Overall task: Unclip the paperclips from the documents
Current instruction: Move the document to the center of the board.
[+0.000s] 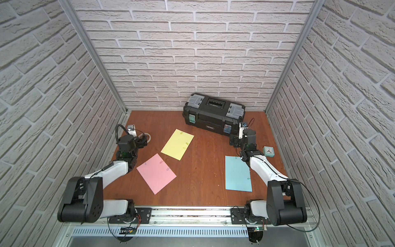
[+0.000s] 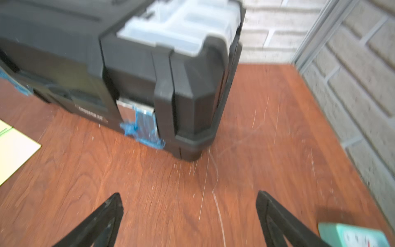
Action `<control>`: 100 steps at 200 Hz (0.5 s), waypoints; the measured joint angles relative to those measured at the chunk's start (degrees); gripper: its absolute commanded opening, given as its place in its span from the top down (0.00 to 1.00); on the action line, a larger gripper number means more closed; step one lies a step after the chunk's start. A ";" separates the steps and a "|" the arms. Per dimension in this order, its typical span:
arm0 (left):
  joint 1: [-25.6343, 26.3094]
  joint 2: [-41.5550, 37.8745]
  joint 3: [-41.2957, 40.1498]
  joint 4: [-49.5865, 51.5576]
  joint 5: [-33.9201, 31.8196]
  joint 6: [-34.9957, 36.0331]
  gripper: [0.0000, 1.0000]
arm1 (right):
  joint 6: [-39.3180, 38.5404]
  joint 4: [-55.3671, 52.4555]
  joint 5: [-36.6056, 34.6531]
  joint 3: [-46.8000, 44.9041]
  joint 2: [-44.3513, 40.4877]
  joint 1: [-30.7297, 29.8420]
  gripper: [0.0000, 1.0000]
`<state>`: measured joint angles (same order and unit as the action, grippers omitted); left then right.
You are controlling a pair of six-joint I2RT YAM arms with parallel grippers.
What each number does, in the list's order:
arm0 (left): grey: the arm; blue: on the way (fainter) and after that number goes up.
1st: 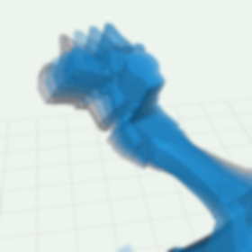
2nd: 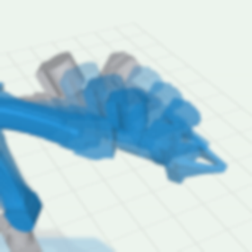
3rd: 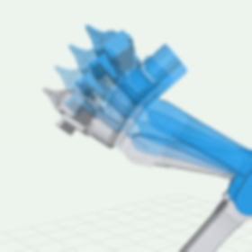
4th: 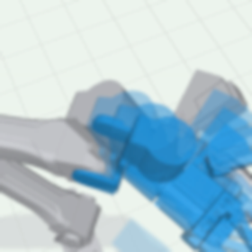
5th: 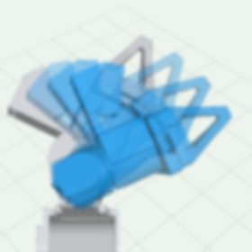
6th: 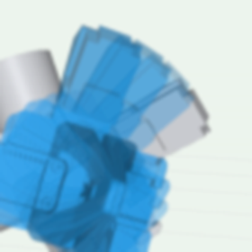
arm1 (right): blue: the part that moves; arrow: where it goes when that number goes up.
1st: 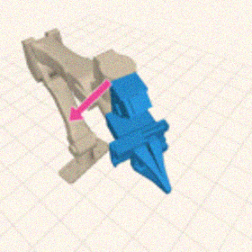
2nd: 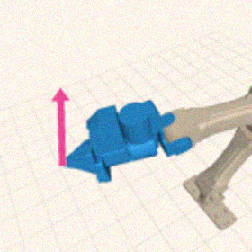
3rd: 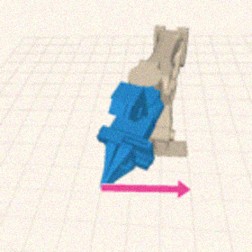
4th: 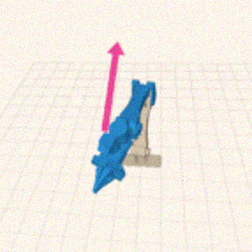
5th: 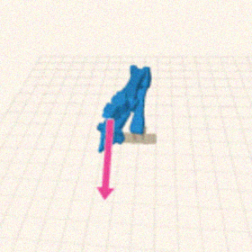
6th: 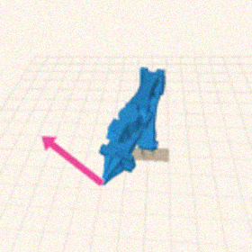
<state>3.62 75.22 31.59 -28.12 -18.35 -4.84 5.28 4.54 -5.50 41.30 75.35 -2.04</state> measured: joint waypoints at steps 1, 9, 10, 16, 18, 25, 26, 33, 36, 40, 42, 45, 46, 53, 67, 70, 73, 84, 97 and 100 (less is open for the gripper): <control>0.07 -0.04 0.09 0.24 -0.02 -0.09 0.02 | 0.15 -0.35 -0.02 0.07 -0.02 -0.09 0.03; 0.92 -0.52 1.38 3.67 -0.17 -0.70 0.02 | 1.42 -4.63 -0.50 0.61 -0.28 -0.81 0.03; 0.98 -0.55 1.49 3.96 -0.20 -0.79 0.02 | 1.57 -5.01 -0.55 0.63 -0.31 -0.85 0.03; 1.88 -0.59 2.58 6.64 -0.20 -1.40 0.02 | 2.67 -8.17 -0.83 0.83 -0.61 -1.38 0.03; 2.14 -0.59 2.95 7.52 -0.17 -1.53 0.02 | 3.06 -9.20 -0.90 0.83 -0.74 -1.53 0.04; 3.34 -0.55 4.26 10.54 -0.02 -2.40 0.02 | 4.31 -12.59 -1.01 0.85 -1.16 -1.99 0.03; 3.69 -0.50 4.57 11.10 0.11 -2.62 0.02 | 4.63 -13.38 -1.05 0.85 -1.29 -2.05 0.03; 5.25 -0.28 6.03 14.03 0.33 -3.61 0.02 | 6.01 -16.94 -1.14 0.85 -1.77 -2.38 0.03; 5.92 -0.15 6.71 15.21 0.31 -3.98 0.02 | 6.62 -18.27 -1.16 0.85 -1.95 -2.49 0.03; 7.15 0.22 7.74 16.76 0.74 -4.66 0.02 | 7.54 -20.39 -1.16 0.83 -2.27 -2.62 0.03; 7.54 0.33 8.07 17.35 0.68 -4.90 0.02 | 7.93 -21.27 -1.16 0.83 -2.38 -2.67 0.03; 8.50 0.68 8.98 18.56 0.96 -5.49 0.02 | 8.52 -22.58 -1.14 0.83 -2.60 -2.73 0.03; 8.74 0.79 9.16 18.82 0.98 -5.60 0.02 | 8.72 -22.88 -1.11 0.81 -2.67 -2.75 0.03; 10.97 1.86 11.04 20.94 1.46 -6.73 0.02 | 10.38 -25.79 -0.96 0.79 -3.26 -2.80 0.04; 15.19 4.39 14.38 24.61 2.71 -9.11 0.02 | 13.14 -30.49 -0.44 0.79 -4.46 -2.80 0.07; 16.17 5.11 15.19 25.46 3.23 -9.73 0.02 | 13.64 -31.19 -0.24 0.79 -4.68 -2.80 0.07; 16.81 5.70 15.74 25.99 3.54 -10.36 0.02 | 14.45 -32.04 0.07 0.79 -4.90 -2.80 0.07; 19.32 7.89 17.66 28.28 5.35 -12.48 0.02 | 16.48 -34.32 0.87 0.81 -5.20 -2.80 0.08; 21.53 10.38 19.56 30.75 7.41 -14.86 0.02 | 18.60 -36.57 2.40 0.81 -4.68 -2.80 0.10; 21.92 10.86 19.96 31.34 7.80 -15.39 0.02 | 19.19 -37.03 2.82 0.81 -4.46 -2.80 0.10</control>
<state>25.54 86.08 51.55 3.22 -10.55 -20.23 24.47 -32.49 -2.68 42.11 70.89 -4.84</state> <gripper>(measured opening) 0.981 0.917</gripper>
